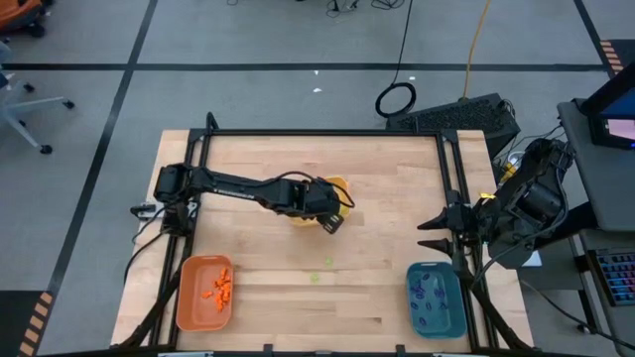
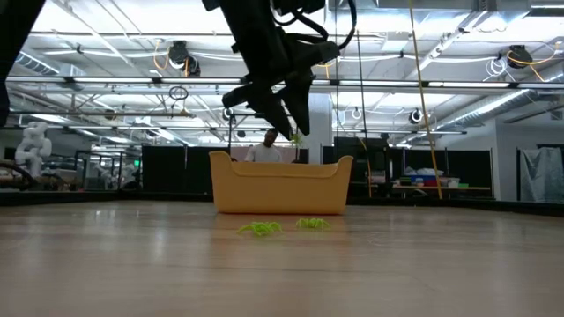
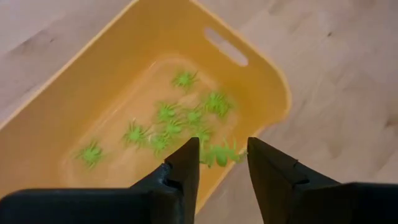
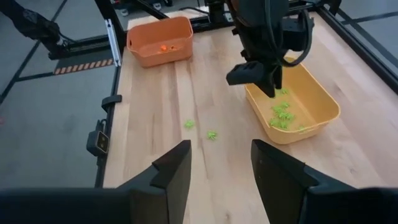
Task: Sort Halloween decoration
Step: Put the green spider toy into the yellow bin
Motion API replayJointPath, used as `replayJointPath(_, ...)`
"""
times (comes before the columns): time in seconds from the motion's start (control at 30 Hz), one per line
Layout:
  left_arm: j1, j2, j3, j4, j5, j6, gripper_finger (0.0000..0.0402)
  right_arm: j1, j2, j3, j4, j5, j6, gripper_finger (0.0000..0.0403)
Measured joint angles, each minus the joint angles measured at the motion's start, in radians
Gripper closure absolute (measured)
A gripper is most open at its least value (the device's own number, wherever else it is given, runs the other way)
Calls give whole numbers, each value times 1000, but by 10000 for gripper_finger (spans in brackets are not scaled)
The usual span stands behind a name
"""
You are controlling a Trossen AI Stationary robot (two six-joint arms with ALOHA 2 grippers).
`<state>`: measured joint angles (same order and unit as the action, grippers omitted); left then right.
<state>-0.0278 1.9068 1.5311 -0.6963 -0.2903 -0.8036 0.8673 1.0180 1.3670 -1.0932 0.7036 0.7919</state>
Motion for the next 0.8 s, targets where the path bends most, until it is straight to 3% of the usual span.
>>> replayJointPath(0.17,9,0,0,-5,2,-36,220,0,0,0,-38,-1,6,250)
replayJointPath(0.27,10,-1,0,-8,13,-143,185,0,0,0,-49,-1,7,250)
replayJointPath(0.37,27,-4,0,-23,150,-308,165,0,0,0,-47,-1,46,250)
replayJointPath(0.43,38,-12,0,-28,251,-336,161,0,3,0,-34,0,97,250)
replayJointPath(0.53,38,-53,0,15,317,-342,160,0,26,0,0,3,160,250)
replayJointPath(0.6,18,-102,0,40,303,-330,159,0,57,0,29,4,202,250)
replayJointPath(0.8,-91,-261,2,102,121,-163,159,-21,197,0,177,3,345,250)
